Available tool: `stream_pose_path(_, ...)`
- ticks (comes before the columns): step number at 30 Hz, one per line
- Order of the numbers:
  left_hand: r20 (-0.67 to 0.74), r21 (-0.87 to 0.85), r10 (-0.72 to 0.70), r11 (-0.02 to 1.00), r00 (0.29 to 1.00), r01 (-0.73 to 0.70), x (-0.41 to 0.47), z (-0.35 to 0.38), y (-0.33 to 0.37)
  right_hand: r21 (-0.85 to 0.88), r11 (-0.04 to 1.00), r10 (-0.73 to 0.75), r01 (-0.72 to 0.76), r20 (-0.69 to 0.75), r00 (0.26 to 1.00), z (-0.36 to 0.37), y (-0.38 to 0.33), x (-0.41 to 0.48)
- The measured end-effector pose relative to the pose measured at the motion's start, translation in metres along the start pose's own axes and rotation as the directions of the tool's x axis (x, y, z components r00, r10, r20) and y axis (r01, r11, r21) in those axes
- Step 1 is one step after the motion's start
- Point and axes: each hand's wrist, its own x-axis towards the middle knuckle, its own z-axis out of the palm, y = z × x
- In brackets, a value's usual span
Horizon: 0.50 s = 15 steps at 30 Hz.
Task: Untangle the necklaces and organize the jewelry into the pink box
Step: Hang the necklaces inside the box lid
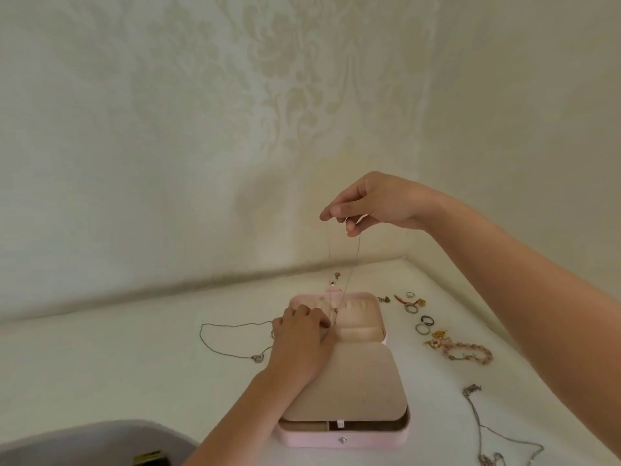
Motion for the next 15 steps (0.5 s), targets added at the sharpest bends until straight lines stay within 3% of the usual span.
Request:
stream_pose_path(12, -0.144, 0.016, 0.03, 0.999, 0.989, -0.028, 0.002, 0.007, -0.004, -0.103, 0.994, -0.029, 0.037, 0.075, 0.997, 0.002, 0.002, 0.02)
stream_pose_path(15, -0.261, 0.003, 0.087, 0.996, 0.962, -0.089, 0.001, 0.011, -0.006, -0.121, 0.992, -0.035, 0.044, 0.07, 0.997, 0.0, -0.003, 0.021)
